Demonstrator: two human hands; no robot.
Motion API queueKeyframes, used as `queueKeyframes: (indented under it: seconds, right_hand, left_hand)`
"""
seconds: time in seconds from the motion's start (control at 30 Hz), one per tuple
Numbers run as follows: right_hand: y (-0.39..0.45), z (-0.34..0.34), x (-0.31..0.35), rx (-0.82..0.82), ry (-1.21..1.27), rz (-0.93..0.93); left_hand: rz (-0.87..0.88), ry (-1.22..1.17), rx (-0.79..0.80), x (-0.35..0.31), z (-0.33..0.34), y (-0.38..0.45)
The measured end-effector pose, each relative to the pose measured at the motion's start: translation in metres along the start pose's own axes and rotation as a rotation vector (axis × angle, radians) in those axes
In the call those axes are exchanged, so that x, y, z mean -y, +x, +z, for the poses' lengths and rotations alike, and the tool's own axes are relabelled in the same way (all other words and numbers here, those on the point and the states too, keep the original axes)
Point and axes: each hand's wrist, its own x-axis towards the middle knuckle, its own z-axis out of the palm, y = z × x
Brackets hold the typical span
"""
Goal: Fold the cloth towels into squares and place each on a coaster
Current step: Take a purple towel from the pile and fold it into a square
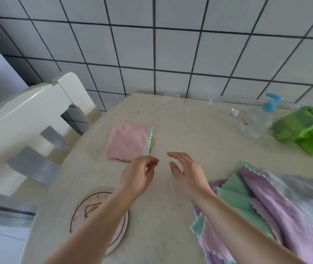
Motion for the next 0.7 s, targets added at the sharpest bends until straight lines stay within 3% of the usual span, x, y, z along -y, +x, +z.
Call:
queueKeyframes:
  seconds: [0.23,0.33,0.43,0.7]
  right_hand:
    - [-0.137,-0.076,-0.043,-0.222,0.048,0.1]
    - [-0.186,-0.102,-0.071,-0.245,0.072,0.205]
    - [-0.225,-0.126,-0.095,-0.29,0.073,0.212]
    - [-0.274,-0.187,-0.16,-0.192,0.114,0.358]
  left_hand:
    - [0.123,-0.144,0.192,-0.083,0.075,-0.092]
    - [0.18,-0.178,0.272,-0.117,0.102,-0.12]
    - [0.21,-0.105,0.332,-0.143,0.123,-0.141]
    - [0.242,0.105,0.307,-0.222,0.171,-0.182]
